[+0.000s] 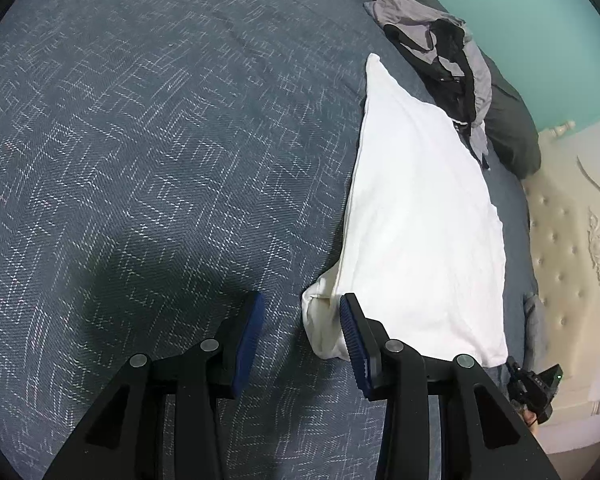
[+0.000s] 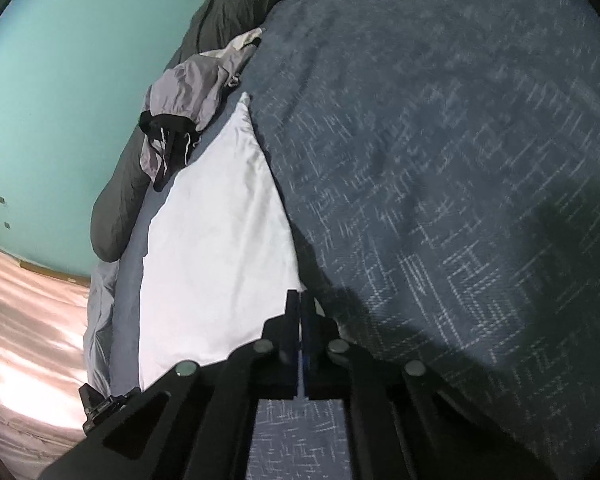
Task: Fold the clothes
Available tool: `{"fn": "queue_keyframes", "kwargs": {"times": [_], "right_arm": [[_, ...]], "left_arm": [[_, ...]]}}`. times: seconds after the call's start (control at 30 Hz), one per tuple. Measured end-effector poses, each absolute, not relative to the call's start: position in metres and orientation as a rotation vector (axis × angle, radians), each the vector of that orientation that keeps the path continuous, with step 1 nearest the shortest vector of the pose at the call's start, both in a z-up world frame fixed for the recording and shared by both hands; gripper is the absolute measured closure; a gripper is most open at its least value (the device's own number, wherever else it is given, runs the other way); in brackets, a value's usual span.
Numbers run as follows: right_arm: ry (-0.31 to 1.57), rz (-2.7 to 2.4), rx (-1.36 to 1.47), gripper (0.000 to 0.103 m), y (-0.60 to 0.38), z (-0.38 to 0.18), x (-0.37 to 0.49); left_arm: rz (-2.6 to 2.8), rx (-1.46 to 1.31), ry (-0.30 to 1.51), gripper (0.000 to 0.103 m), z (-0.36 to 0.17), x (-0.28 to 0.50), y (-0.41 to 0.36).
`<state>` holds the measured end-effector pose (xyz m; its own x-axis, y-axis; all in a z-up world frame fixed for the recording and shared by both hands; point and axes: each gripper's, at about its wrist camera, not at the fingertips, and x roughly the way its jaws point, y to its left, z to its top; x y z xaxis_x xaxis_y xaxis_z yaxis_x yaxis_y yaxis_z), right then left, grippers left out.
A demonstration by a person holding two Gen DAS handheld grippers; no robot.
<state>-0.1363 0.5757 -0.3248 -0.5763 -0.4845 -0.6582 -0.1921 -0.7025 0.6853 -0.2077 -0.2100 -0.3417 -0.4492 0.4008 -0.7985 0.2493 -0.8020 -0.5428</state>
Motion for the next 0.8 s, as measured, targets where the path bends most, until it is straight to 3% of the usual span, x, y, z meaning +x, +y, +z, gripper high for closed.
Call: {"fn": "queue_keyframes", "kwargs": {"times": [0.17, 0.53, 0.63, 0.8], "right_arm": [[-0.876, -2.521, 1.401, 0.103, 0.58, -0.304, -0.134], [-1.043, -2.396, 1.39, 0.099, 0.585, -0.321, -0.136], [-1.058, -2.384, 1.415, 0.076, 0.578, -0.325, -0.14], [-1.085, -2.343, 1.43, 0.074, 0.567, -0.336, -0.144]], "left_arm": [[2.42, -1.601, -0.937, 0.06, -0.342, -0.21, -0.209], [2.42, -1.594, -0.957, 0.06, -0.342, -0.207, -0.213], [2.419, -1.594, -0.956, 0.06, -0.342, -0.208, -0.214], [2.417, -1.597, -0.961, 0.06, -0.344, -0.207, -0.214]]}}
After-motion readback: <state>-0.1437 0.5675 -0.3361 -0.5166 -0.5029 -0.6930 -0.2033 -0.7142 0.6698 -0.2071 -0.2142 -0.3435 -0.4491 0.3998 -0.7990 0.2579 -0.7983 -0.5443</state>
